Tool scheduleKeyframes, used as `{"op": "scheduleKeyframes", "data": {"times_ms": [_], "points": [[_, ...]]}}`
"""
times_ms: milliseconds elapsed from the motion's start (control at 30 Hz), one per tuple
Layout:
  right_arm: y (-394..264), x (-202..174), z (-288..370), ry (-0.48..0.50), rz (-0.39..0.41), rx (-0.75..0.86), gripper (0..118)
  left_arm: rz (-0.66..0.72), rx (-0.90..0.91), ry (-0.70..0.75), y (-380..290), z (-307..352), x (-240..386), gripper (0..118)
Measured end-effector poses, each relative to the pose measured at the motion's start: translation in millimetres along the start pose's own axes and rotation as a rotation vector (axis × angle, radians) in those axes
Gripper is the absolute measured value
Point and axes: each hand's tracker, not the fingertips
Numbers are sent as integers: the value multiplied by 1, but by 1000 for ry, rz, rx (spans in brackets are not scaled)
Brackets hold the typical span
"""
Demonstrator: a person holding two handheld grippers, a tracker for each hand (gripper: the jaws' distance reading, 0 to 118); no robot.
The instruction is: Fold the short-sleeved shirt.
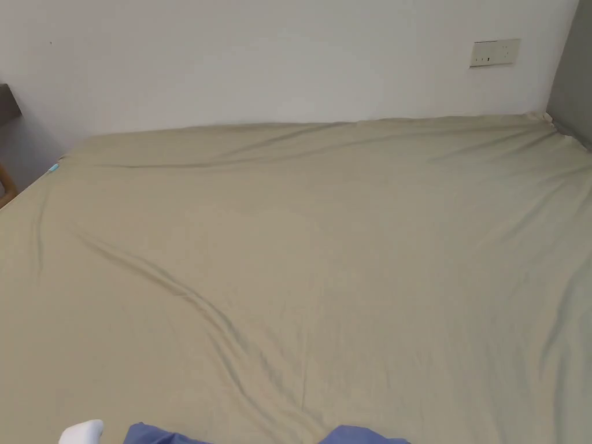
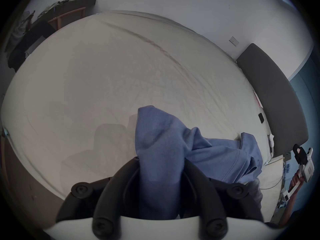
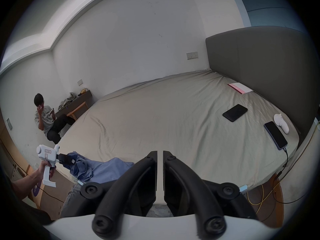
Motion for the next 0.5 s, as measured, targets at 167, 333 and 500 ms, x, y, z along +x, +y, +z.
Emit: {"op": "scheduleKeyframes", "data": {"times_ms": [167,333,500], "points": [[3,8,5,-12,-25,21,9,-3,54,149,18,26,-25,23],[0,18,8,-30,-29,20,9,115,160,408,45,69,-45,23],[-7,20,-1,-27,-38,-2,9,-128,119,374,47,78,17,22]]}}
